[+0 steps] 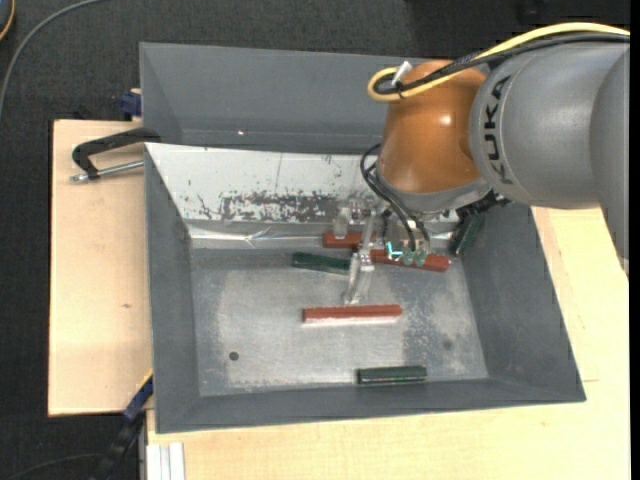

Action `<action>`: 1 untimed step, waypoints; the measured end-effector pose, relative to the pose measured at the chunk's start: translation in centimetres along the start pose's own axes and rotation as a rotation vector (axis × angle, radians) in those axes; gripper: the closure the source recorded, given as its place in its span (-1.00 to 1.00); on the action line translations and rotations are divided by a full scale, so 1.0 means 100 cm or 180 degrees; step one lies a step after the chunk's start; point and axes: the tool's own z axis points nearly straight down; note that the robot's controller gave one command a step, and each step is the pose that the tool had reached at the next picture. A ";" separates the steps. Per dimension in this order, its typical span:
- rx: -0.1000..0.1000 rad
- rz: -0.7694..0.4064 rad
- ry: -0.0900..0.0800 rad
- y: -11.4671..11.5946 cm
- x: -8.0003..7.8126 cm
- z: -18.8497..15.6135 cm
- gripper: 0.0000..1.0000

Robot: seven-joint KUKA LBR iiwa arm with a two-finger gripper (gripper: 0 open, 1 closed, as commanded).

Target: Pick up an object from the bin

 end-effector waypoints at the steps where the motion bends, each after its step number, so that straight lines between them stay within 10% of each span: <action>1: -0.0002 -0.0455 -0.0027 -0.001 0.041 0.068 -1.00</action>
Offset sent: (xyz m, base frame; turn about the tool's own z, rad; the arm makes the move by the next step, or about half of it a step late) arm -0.0420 -0.0025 -0.0679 -0.1418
